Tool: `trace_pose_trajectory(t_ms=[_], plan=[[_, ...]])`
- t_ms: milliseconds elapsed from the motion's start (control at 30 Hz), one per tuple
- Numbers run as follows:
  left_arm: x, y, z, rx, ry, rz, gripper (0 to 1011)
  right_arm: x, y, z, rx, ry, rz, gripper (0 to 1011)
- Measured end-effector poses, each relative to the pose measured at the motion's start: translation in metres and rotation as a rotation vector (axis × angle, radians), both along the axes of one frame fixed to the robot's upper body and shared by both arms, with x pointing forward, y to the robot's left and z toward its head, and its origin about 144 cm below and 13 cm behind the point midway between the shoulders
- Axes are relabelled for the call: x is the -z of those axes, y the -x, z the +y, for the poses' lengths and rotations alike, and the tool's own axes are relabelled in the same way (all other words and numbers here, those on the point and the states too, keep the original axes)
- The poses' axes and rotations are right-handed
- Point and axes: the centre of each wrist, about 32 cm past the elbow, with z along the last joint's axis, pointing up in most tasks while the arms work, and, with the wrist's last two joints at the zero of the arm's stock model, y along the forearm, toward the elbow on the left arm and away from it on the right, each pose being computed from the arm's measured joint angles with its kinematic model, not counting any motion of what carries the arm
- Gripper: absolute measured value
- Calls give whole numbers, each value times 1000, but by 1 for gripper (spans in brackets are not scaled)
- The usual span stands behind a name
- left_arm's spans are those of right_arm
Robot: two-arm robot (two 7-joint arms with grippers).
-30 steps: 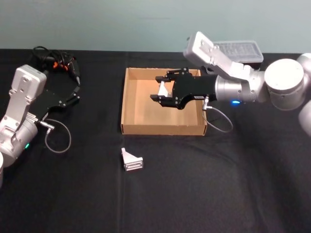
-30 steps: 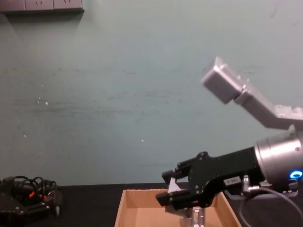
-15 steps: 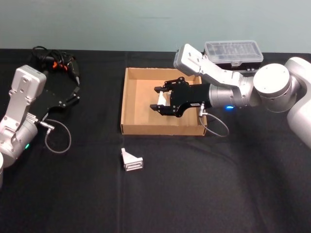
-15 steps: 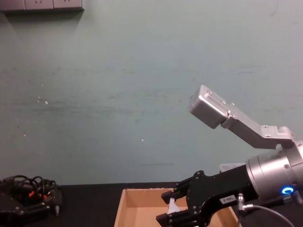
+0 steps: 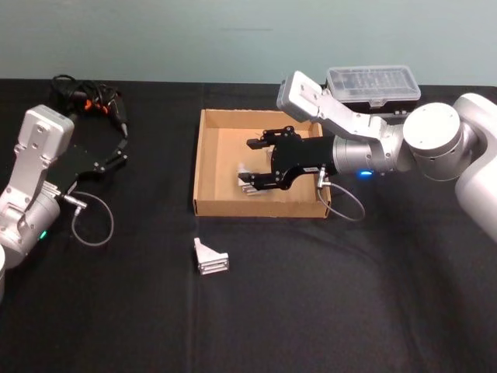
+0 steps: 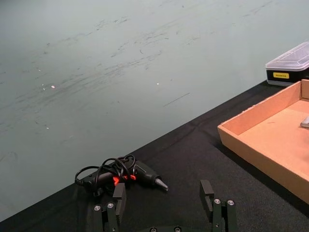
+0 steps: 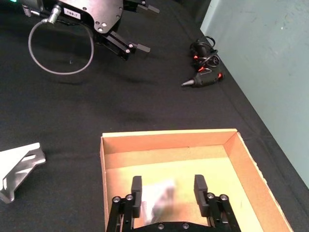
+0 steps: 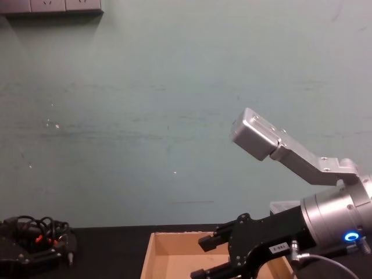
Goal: Use one hand to pick up the angle iron from the table and place it into the box.
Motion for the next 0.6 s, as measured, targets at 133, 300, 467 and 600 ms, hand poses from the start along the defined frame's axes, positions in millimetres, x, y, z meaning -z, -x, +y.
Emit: trace_pose_trajectory(t_ms=[133, 300, 467, 600], plan=[[0, 0, 0, 0, 0, 0, 1000, 1, 0, -1, 1, 3, 2, 789], [0, 0, 0, 0, 0, 0, 1000, -1, 2, -4, 5, -4, -3, 925], [0, 0, 0, 0, 0, 0, 1000, -6, 5, -10, 9, -21, -15, 1000], [0, 0, 0, 0, 0, 0, 1000, -14, 9, -15, -1, -40, -21, 1000]])
